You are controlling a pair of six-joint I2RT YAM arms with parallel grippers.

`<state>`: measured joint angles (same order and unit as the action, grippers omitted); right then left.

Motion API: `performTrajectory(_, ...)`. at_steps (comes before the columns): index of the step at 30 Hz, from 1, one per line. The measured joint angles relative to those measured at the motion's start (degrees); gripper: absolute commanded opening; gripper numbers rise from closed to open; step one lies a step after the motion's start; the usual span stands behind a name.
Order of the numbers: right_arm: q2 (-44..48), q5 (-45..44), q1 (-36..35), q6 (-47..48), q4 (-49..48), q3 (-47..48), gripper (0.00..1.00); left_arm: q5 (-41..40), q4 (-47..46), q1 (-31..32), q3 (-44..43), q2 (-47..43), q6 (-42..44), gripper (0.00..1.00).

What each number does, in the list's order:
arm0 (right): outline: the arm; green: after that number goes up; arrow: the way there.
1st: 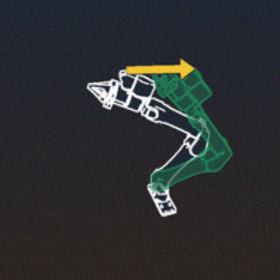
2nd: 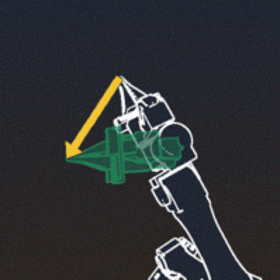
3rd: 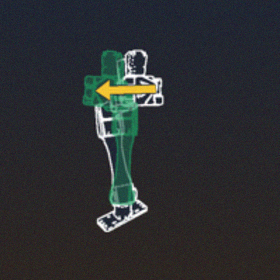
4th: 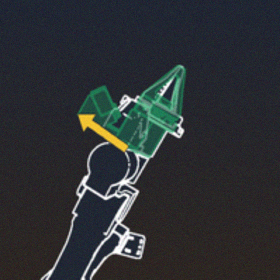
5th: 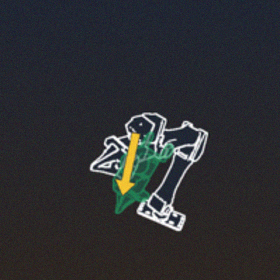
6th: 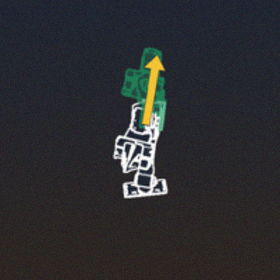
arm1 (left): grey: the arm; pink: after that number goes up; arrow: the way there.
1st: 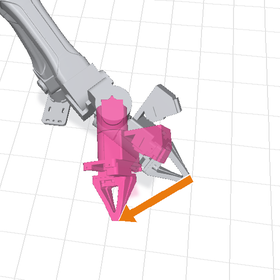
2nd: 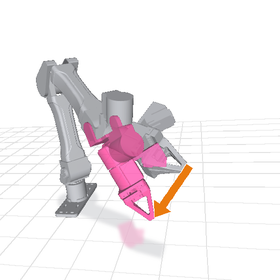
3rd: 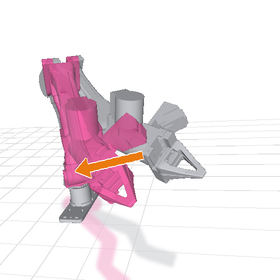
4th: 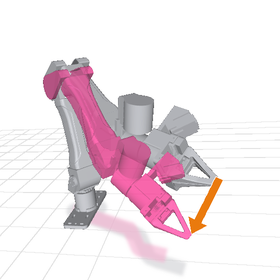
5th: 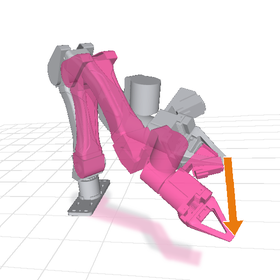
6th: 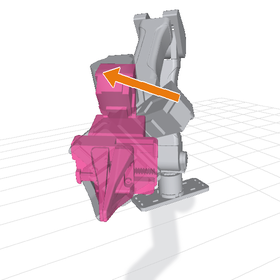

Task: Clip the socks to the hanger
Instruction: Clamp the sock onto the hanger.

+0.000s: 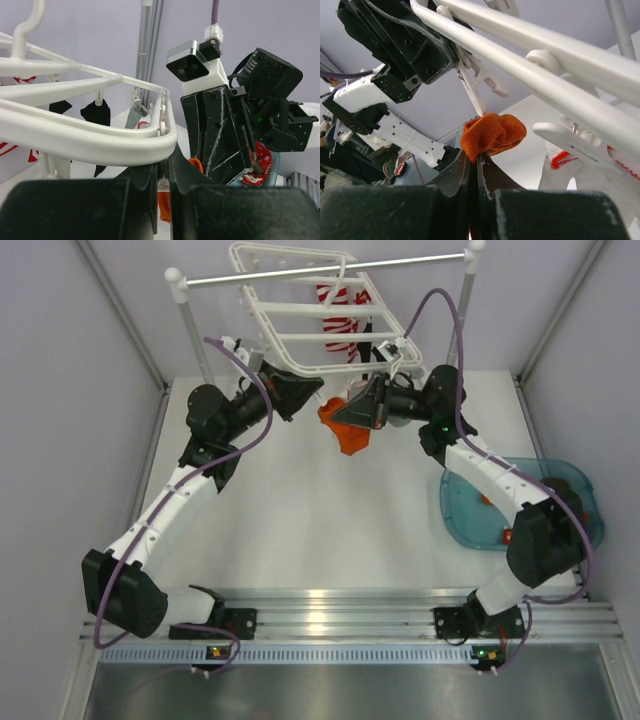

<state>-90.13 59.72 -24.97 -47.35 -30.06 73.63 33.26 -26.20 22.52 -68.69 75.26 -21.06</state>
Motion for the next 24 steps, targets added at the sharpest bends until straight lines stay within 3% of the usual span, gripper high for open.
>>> performTrajectory(24, -2.5, 0.2, -0.5, -5.2, -4.3, 2.6, 0.00, 0.4, -0.6, 0.0, 0.0, 0.4, 0.0, 0.00)
